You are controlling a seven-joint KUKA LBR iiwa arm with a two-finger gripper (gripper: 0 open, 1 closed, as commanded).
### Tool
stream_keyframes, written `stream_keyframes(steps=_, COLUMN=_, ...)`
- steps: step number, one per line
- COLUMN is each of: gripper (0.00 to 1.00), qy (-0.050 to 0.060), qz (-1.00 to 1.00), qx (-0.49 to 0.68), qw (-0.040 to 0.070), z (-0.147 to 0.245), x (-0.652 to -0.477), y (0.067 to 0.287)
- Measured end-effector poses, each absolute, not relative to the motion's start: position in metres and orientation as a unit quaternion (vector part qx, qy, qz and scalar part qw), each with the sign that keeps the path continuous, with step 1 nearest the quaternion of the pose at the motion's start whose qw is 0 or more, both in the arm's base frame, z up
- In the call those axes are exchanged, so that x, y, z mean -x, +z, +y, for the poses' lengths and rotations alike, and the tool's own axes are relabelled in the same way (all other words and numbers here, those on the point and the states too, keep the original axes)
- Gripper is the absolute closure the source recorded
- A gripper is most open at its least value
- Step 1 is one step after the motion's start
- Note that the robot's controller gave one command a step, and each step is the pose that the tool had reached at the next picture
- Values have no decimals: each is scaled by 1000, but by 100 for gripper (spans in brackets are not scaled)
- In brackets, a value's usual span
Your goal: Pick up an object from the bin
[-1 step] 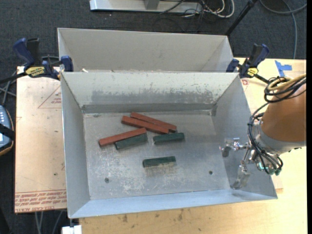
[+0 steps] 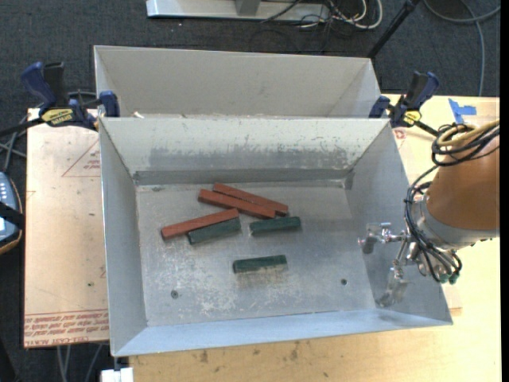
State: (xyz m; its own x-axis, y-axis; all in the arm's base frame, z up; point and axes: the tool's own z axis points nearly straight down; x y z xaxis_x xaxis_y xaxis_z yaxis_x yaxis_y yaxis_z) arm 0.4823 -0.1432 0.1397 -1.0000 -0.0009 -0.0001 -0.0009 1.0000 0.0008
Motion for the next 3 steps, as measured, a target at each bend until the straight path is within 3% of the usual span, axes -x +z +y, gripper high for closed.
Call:
stream_keyframes(steps=1, gripper=0, qy=0, qz=997, qx=72, qw=2, z=-85, x=-530, y=98)
stream_keyframes(steps=2, gripper=0, qy=0, qz=995, qx=98, qw=6, z=-50, x=-599, y=136)
stream_keyframes(steps=3, gripper=0, qy=1, qz=998, qx=55, qw=1, z=-15, x=-596, y=105)
